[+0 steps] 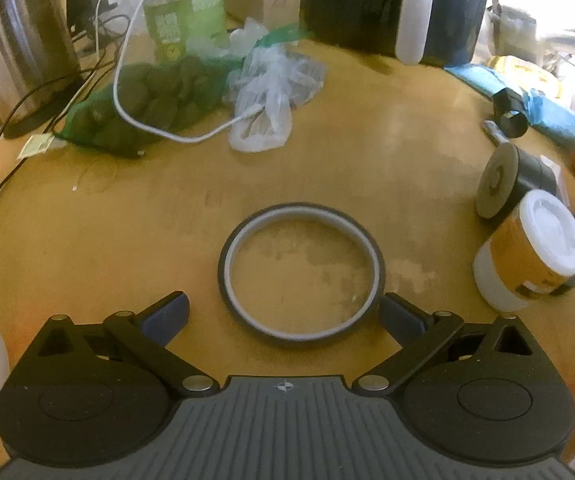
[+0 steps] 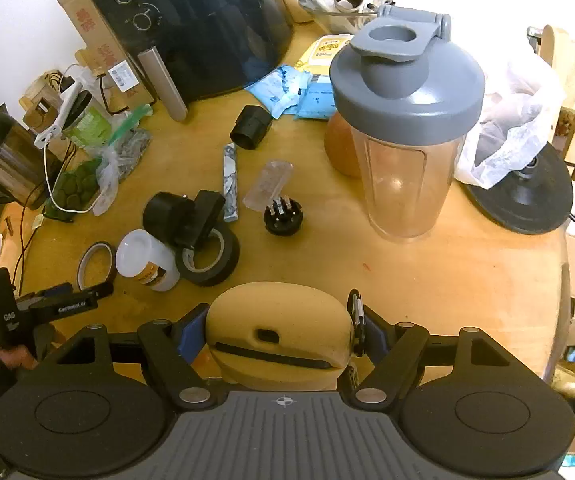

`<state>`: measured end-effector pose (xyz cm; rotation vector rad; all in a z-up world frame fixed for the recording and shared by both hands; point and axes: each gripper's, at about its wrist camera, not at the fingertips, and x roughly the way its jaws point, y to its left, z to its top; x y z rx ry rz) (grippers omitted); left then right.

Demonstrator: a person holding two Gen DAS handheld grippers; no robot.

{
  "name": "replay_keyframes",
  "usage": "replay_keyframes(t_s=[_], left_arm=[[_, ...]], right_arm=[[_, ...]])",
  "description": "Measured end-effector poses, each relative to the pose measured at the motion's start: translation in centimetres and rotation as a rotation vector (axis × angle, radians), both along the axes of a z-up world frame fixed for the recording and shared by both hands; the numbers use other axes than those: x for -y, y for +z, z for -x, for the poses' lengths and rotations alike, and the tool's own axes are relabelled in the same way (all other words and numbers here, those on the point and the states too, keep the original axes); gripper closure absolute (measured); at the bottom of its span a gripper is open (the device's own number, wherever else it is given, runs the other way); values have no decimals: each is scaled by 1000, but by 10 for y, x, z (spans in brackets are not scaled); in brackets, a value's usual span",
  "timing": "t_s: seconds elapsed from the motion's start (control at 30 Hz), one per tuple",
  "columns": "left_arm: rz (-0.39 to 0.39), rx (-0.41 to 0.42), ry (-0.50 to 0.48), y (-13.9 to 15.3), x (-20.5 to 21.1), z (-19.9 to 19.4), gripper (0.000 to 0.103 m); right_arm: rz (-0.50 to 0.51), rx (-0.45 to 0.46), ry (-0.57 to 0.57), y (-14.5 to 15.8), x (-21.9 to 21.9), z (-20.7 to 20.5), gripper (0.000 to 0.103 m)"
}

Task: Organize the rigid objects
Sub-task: 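Grasp the black-rimmed tape ring with the left gripper while the right gripper holds the yellow toy, then carry the tape ring with the left gripper and lower it into the box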

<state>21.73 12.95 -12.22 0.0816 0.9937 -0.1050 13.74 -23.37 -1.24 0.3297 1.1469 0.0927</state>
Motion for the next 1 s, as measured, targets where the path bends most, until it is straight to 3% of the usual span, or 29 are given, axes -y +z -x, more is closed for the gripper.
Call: replay_keyframes(t_s=[0.37, 0.47, 0.63, 1.0], left_arm=[[0, -3, 4, -1, 5, -20, 0], [0, 11, 13, 2, 5, -22, 11], [0, -18, 26, 6, 6, -23, 11], [44, 23, 60, 53, 15, 5, 11]], right_arm=[[18, -3, -3, 3, -4, 6, 25], [20, -7, -6, 2, -4, 9, 25], [20, -13, -7, 0, -5, 14, 25], [4, 2, 22, 0, -5, 19, 25]])
